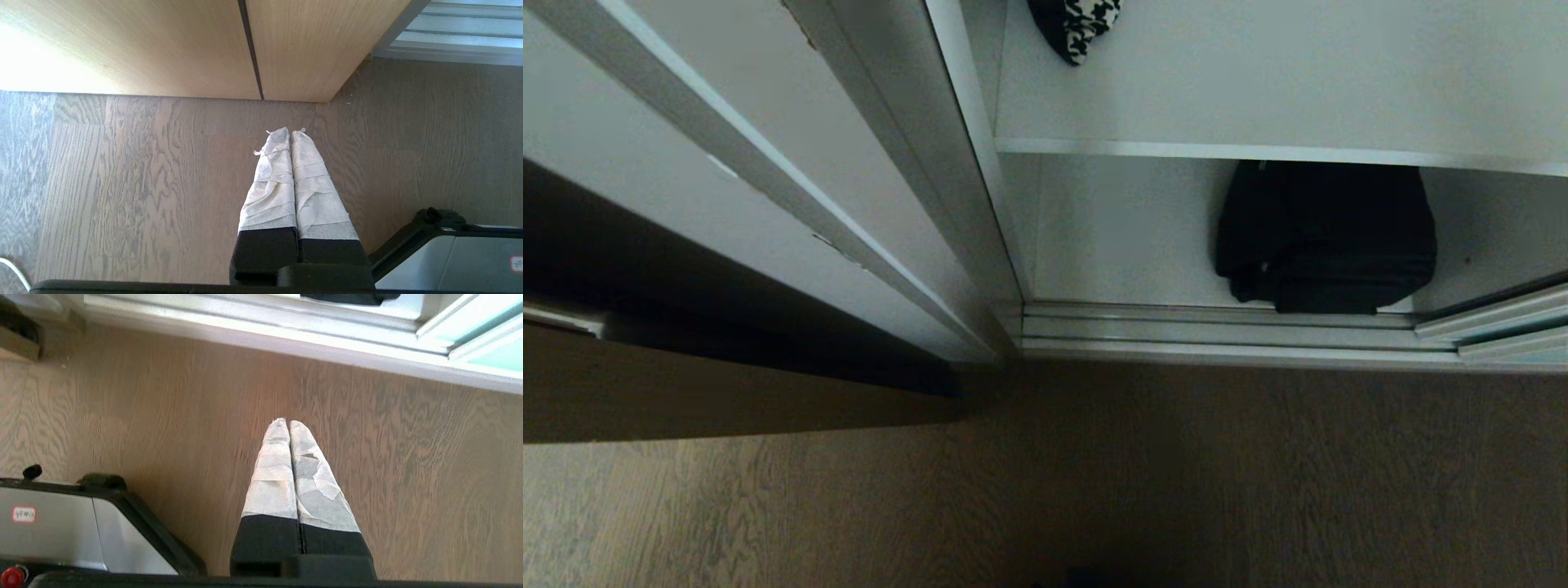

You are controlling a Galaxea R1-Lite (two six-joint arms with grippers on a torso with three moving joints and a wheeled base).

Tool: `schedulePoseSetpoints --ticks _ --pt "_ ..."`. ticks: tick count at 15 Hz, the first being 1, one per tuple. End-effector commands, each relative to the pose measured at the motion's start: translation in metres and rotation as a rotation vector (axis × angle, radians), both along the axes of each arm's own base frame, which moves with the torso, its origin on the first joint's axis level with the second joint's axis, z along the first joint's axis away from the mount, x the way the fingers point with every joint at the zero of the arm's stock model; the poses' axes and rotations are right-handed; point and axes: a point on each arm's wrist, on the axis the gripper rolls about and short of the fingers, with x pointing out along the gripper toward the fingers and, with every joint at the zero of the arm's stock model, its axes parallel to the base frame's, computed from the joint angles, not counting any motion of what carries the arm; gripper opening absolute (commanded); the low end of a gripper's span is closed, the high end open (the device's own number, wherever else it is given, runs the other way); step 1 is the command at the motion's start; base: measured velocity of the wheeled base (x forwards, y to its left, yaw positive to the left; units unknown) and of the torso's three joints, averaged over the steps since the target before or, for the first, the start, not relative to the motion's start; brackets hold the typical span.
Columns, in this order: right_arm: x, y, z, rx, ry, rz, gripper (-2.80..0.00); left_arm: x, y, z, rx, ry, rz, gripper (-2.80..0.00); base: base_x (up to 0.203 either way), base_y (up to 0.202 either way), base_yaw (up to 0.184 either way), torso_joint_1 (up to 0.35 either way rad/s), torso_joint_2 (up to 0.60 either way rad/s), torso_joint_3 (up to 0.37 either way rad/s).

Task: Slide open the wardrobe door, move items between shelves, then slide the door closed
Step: Place the bag on the lower shelf, then close the door

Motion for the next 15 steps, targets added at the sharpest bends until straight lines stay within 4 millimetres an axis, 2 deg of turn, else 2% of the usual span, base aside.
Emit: schedulePoseSetpoints --ticks 1,15 --pt "-0.0015 0.0 -0.0009 -0.001 -0.017 0.002 -2.8 0.0 0.0 0.0 0.001 -0.001 0.0 -2.8 0.0 0.0 0.0 0.0 0.0 0.0" --pt "-0.0015 0.0 -0.0009 -0.001 -0.017 0.002 -2.8 0.0001 0.0 -0.0003 0.001 -0.001 0.002 -2.8 0.0 0.0 0.0 0.0 0.0 0.0"
